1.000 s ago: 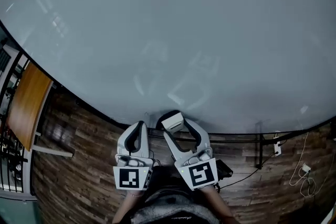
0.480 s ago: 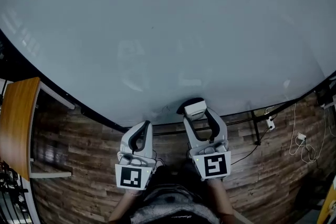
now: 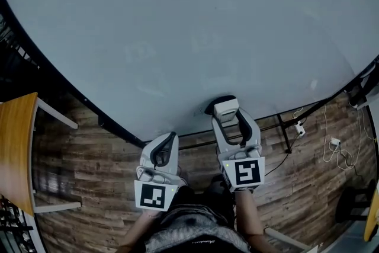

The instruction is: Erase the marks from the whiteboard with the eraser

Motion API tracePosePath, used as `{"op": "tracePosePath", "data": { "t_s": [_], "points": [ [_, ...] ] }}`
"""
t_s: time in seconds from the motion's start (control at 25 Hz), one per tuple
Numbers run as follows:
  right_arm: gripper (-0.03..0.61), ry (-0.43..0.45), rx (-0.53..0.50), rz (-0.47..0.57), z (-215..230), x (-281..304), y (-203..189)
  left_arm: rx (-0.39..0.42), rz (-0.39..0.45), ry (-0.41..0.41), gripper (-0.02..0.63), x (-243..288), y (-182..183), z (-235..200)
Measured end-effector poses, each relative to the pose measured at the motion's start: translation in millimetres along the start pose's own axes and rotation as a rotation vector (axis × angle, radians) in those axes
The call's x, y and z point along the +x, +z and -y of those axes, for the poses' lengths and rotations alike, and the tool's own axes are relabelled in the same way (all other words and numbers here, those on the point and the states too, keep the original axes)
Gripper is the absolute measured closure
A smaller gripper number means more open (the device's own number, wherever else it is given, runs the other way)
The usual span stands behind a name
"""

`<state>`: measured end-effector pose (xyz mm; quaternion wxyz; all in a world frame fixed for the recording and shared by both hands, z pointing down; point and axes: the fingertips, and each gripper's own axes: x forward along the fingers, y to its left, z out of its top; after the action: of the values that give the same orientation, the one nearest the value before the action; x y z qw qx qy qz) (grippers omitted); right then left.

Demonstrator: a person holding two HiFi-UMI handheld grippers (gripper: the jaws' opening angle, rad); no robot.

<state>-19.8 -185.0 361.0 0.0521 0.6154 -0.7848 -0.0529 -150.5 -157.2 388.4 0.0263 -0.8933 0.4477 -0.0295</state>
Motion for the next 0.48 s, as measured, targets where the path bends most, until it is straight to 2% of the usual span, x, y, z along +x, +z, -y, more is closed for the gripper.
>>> {"op": "tracePosePath", "data": {
  "t_s": [0.12,0.36,0.48],
  "points": [
    [0.341,-0.018,-0.016,0.011,-10,-2,3,-0.07,0.03,-0.007,0.615,-13,3,-4],
    [0.341,-0.074,-0.032,0.025,-10,11,2,-0.061,0.027,0.008,0.615,-3,-1,-15],
    [0.341,-0.087,-0.021,0.025,-26,15,0,-0.064,0.017,0.005,0.615,-12,-10,-29]
  ]
}}
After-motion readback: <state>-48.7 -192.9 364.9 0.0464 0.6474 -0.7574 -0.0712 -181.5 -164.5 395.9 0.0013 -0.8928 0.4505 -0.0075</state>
